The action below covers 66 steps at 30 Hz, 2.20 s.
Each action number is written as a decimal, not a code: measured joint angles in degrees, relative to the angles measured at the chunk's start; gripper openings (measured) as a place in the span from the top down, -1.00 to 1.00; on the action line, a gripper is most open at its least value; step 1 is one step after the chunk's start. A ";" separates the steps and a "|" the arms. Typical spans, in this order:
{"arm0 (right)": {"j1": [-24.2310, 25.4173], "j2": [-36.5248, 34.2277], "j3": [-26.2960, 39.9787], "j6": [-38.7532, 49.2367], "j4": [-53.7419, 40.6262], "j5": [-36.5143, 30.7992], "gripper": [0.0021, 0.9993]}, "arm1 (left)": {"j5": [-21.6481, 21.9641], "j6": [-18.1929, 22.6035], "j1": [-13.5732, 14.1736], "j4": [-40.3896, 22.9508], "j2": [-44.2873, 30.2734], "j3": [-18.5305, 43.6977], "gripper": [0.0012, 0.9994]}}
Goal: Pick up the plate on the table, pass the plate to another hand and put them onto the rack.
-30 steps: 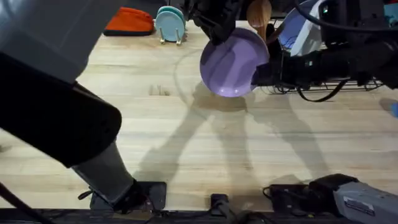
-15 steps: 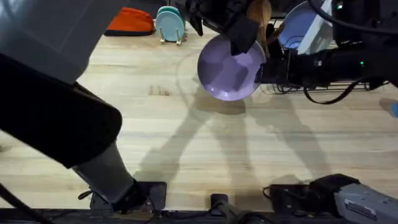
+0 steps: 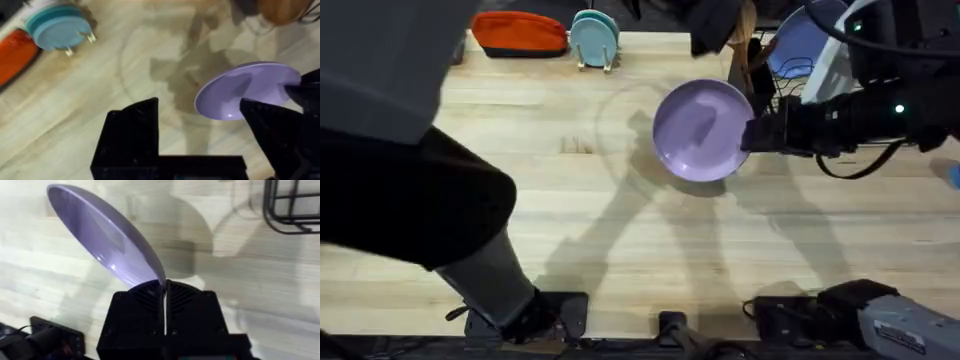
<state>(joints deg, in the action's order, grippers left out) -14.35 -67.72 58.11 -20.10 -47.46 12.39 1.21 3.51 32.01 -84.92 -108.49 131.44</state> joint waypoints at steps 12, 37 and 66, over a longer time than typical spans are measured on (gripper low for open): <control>0.00 11.15 0.00 14.48 -6.80 -4.16 0.94 | 0.23 0.00 -6.37 0.72 0.98 9.25 -0.99; 0.00 37.51 -0.07 28.20 -2.50 -43.10 0.94 | 0.37 0.00 -9.03 2.86 2.89 9.42 -0.99; 16.43 21.66 -0.15 45.28 22.33 -41.30 0.95 | 0.37 0.00 -9.03 5.00 2.89 9.42 -0.99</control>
<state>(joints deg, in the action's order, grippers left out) 2.08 -46.07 57.95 25.18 -25.13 -28.91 1.58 3.51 22.98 -79.92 -105.60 140.86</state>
